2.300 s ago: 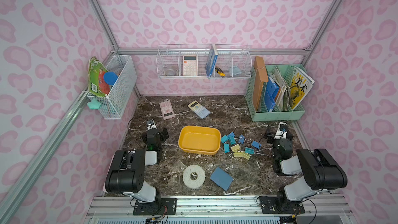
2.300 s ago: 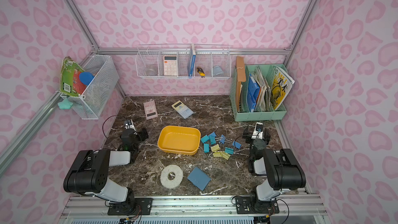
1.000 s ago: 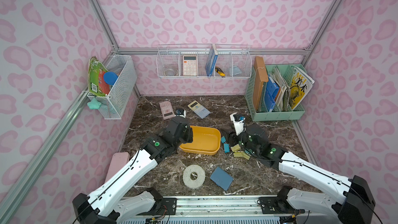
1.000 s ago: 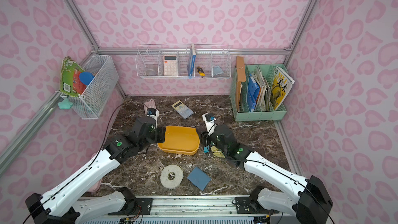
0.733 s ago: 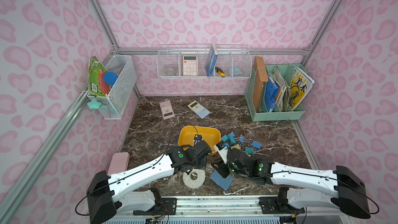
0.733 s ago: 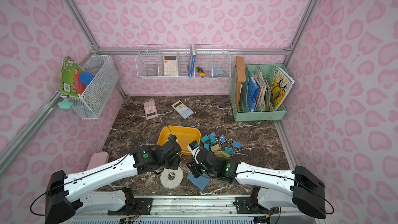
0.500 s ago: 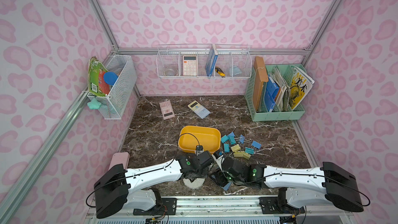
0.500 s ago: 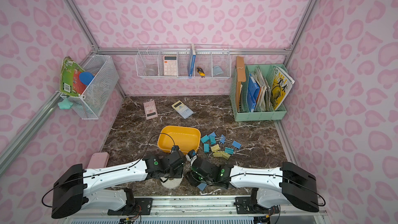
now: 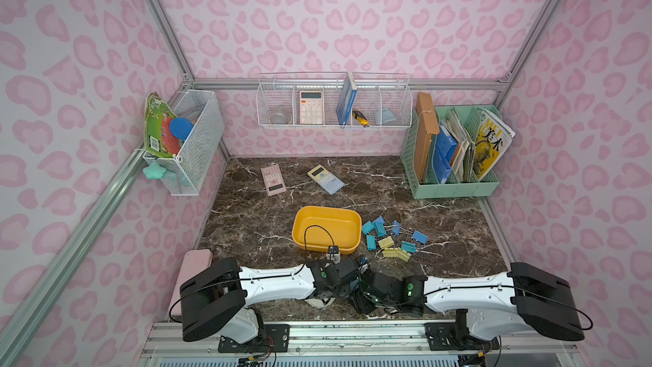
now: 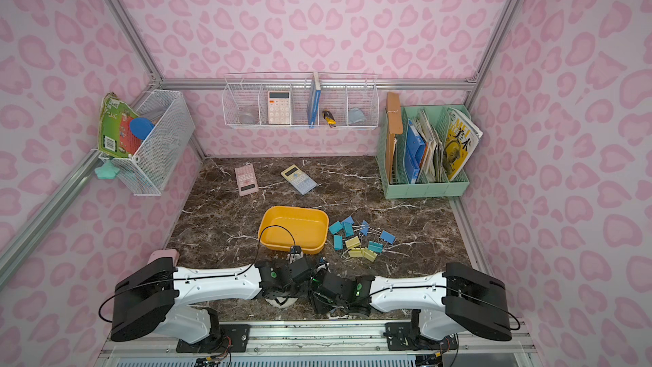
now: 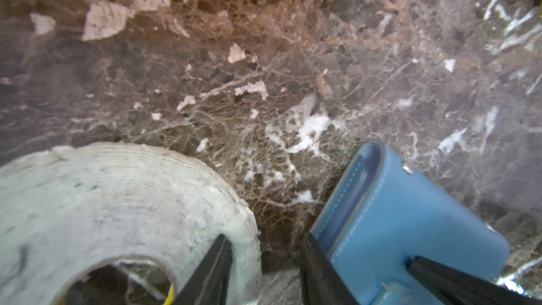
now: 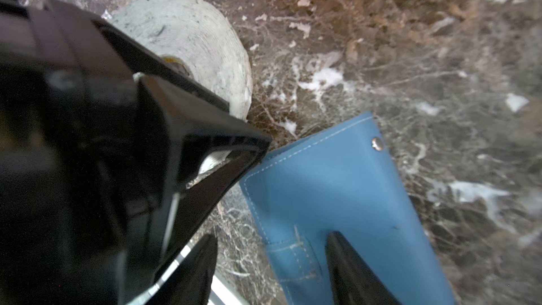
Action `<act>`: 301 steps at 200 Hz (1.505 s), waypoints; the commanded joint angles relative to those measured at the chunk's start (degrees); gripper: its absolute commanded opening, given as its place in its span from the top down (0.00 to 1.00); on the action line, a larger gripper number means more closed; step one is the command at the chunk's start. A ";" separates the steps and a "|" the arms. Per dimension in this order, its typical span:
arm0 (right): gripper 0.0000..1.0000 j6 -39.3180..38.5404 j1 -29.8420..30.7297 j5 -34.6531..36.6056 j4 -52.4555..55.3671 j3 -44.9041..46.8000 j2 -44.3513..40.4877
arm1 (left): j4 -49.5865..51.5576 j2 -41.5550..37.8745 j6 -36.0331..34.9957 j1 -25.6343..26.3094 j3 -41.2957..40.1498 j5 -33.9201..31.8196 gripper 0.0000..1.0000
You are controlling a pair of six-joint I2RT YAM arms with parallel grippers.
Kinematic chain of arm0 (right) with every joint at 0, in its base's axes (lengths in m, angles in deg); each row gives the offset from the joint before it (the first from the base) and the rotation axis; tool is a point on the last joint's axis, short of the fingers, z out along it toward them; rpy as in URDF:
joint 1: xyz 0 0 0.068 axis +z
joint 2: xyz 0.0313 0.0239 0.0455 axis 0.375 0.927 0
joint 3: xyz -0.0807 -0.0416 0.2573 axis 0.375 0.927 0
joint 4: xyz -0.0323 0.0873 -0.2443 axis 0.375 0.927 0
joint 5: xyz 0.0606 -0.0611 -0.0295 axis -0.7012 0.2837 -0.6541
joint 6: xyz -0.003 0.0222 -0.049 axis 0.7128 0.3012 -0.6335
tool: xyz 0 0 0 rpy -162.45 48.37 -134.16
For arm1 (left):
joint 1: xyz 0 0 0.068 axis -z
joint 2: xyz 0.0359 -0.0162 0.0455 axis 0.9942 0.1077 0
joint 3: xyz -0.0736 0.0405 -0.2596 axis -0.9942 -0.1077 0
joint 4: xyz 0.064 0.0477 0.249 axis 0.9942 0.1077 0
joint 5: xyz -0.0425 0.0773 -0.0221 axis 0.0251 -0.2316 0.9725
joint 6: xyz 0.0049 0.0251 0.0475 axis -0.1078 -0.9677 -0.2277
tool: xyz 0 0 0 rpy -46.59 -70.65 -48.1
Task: Put the binder clips in the storage box
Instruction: Move the distractor to the center of the board.
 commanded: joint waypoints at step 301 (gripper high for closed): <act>0.28 19.21 -21.09 19.27 36.97 6.66 -14.55 | 15.02 -21.84 7.24 -23.31 -20.54 -2.95 0.56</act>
